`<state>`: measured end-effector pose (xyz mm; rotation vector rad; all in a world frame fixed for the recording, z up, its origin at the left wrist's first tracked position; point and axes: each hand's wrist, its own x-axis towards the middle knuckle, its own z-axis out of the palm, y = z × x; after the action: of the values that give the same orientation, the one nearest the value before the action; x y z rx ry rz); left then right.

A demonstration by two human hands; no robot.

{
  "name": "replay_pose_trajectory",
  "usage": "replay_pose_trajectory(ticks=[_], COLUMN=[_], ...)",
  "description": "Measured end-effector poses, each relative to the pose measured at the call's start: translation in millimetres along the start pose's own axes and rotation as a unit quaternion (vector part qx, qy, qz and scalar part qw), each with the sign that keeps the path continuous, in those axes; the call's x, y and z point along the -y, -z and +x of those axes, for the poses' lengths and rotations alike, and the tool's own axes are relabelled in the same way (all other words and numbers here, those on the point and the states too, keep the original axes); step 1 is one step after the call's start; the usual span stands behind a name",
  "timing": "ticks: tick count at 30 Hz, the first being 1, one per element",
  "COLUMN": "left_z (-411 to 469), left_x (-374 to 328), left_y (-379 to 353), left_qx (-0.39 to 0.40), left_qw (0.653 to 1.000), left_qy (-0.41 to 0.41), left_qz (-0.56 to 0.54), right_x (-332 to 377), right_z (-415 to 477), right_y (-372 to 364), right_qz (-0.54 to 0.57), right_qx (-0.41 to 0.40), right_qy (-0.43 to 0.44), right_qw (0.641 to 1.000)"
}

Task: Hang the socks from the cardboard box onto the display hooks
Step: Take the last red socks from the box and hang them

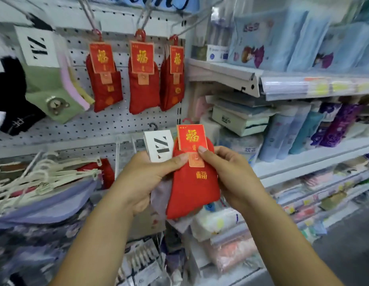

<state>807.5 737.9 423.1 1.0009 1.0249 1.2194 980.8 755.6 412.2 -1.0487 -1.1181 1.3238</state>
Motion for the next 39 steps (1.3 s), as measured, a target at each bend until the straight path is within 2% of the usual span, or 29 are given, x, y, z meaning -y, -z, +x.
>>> replay_pose_trajectory(ticks=[8, 11, 14, 17, 20, 24, 29, 39], left_z=[84.2, 99.5, 105.0, 99.0, 88.5, 75.4, 60.9, 51.3], left_x=[-17.5, -24.6, -32.7, -45.7, -56.8, -63.6, -68.2, -83.4], left_y=[35.7, 49.5, 69.3, 87.7, 98.5, 105.2, 113.0, 108.2], left_qx=[-0.078, -0.150, -0.232, -0.278, -0.325, -0.320, -0.330, -0.355], left_qw=[0.997, 0.989, 0.972, 0.954, 0.937, 0.938, 0.930, 0.911], left_qy=[0.009, -0.008, -0.027, -0.040, -0.089, -0.127, -0.158, -0.197], left_qz=[0.027, 0.014, -0.039, -0.106, -0.096, -0.026, 0.038, 0.077], right_x=[-7.8, -7.1, -0.4, 8.7, 16.9, 29.2, 52.8, 50.7], right_z=[94.7, 116.6, 132.9, 149.5, 167.0, 197.4, 226.4, 251.5], right_y=[-31.9, -38.9, -53.9, -76.9, -105.5, -145.3, -182.2, -205.7], right_qz=[0.000, -0.020, -0.043, -0.094, -0.145, -0.143, -0.138, -0.189], right_qx=[-0.033, -0.017, 0.039, 0.085, 0.112, 0.107, 0.046, 0.096], right_qy=[-0.014, 0.025, 0.081, 0.145, 0.196, 0.232, 0.315, 0.285], right_qw=[0.999, 0.999, 0.995, 0.981, 0.963, 0.956, 0.938, 0.935])
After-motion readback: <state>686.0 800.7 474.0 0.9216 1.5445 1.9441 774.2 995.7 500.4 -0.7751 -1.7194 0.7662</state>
